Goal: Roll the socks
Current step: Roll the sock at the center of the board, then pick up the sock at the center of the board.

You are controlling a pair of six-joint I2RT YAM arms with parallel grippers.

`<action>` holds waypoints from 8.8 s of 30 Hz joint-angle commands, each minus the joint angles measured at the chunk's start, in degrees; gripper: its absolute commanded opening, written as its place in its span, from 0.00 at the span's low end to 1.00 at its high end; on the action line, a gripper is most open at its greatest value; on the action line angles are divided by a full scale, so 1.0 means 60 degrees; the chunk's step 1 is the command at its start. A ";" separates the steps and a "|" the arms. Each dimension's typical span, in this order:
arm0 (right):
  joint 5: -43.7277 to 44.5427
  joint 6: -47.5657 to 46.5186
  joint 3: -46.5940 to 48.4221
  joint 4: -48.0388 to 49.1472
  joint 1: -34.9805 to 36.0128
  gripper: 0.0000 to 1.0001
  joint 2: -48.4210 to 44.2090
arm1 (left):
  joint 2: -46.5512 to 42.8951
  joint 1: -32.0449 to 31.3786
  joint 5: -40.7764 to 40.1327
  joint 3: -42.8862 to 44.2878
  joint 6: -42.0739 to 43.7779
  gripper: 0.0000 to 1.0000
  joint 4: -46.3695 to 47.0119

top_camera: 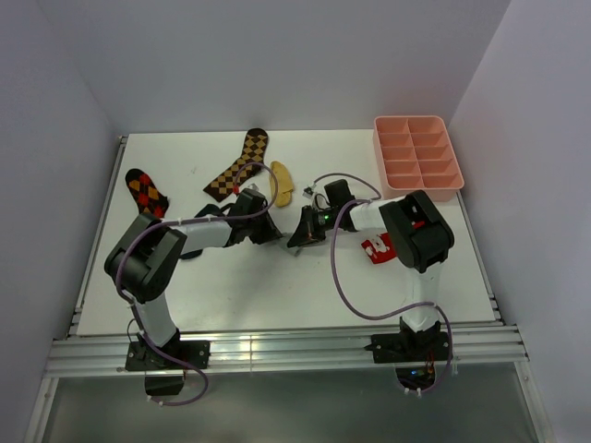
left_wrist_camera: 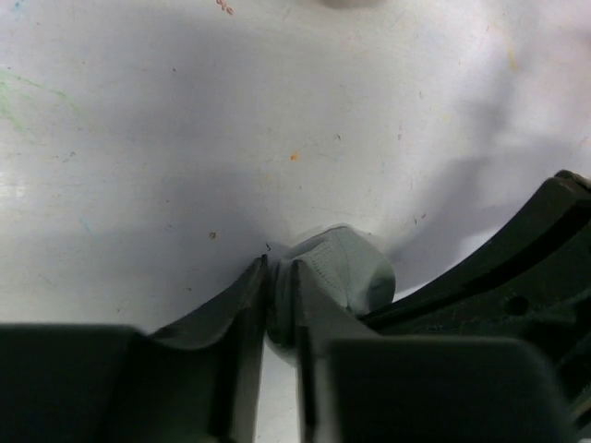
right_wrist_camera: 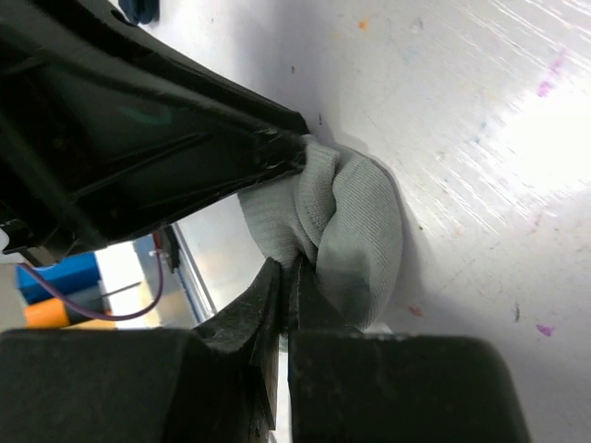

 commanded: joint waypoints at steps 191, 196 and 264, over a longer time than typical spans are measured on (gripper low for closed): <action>0.7660 -0.3067 -0.0792 -0.1066 0.2132 0.52 -0.3295 | 0.0368 -0.0252 0.0341 -0.0126 -0.0223 0.00 0.0567; 0.7764 -0.3463 -0.1218 -0.0203 0.2440 0.55 -0.3691 | 0.0426 -0.0252 0.0414 -0.0024 -0.0208 0.00 0.0494; 0.8715 -0.1751 -0.0633 -0.2895 0.1109 0.00 -0.4525 | -0.4904 0.1930 -0.1210 0.0107 0.0845 0.75 -0.2215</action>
